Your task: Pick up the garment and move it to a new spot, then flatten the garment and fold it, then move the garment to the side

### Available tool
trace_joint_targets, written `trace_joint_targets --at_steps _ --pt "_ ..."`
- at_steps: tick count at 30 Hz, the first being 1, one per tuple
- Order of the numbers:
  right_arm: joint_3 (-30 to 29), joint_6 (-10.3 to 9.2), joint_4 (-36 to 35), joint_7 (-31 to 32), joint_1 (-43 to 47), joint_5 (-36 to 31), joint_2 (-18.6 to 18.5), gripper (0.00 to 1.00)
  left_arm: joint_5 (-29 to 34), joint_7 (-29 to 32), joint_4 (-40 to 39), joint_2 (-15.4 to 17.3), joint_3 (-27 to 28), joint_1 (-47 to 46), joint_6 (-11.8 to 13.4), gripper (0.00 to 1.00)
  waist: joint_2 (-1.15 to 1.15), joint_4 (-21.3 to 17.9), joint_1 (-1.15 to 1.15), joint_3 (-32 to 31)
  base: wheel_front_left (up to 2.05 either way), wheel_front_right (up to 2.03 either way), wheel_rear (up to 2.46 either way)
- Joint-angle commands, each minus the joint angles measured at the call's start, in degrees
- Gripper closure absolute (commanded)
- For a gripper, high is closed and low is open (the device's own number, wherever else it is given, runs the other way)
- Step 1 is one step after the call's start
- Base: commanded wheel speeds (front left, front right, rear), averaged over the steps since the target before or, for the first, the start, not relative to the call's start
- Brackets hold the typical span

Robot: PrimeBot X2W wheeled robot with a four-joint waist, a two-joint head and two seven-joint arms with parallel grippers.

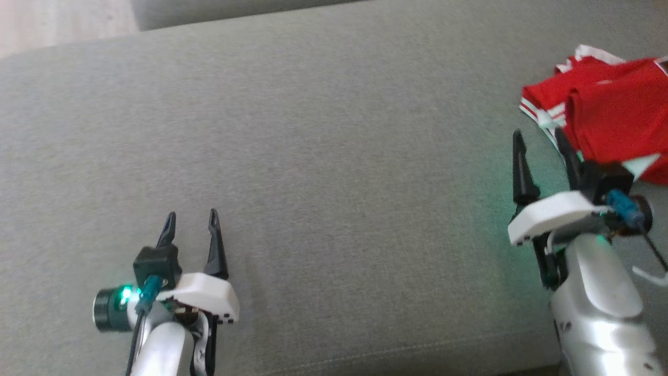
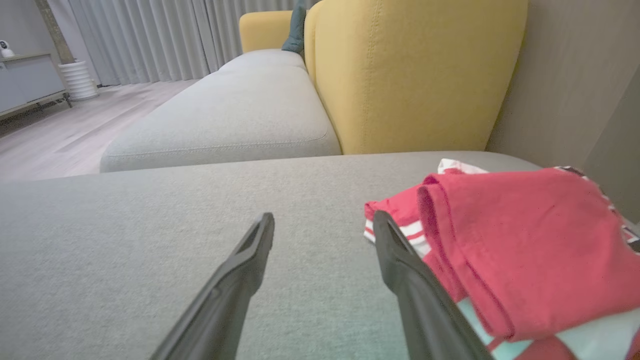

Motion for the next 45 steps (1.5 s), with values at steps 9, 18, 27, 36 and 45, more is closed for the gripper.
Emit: trace_joint_targets --at_steps 9,18,27,36,45 --pt "6.60 0.11 -2.70 -0.62 4.25 4.96 0.61 0.00 -2.02 -0.51 -1.37 0.39 4.00 1.91 0.45 0.00 0.00 5.32 0.00 -3.74 0.00 0.00 0.00" --pt "10.09 0.11 -3.81 -0.62 6.00 7.75 0.62 0.00 -3.73 -0.51 -2.19 0.39 5.47 3.76 -0.38 0.00 0.00 8.56 0.00 -5.88 0.00 0.00 0.00" --pt "11.17 0.11 -4.64 -0.62 7.11 9.44 0.63 0.00 -3.36 -0.51 -3.57 0.39 6.87 5.21 -1.22 0.00 0.00 8.44 0.00 -8.01 0.00 0.00 0.00" --pt "9.77 0.00 -0.01 0.23 10.67 9.88 0.41 1.00 -4.03 0.43 0.84 -0.27 5.05 7.77 -2.65 1.00 0.00 8.05 0.00 -8.16 0.00 0.00 0.00" --pt "8.72 0.01 -1.70 1.88 11.34 15.79 0.42 1.00 -9.89 2.02 0.34 -0.22 6.10 7.29 -3.80 1.00 0.00 8.08 0.00 -8.33 0.00 0.00 0.00"
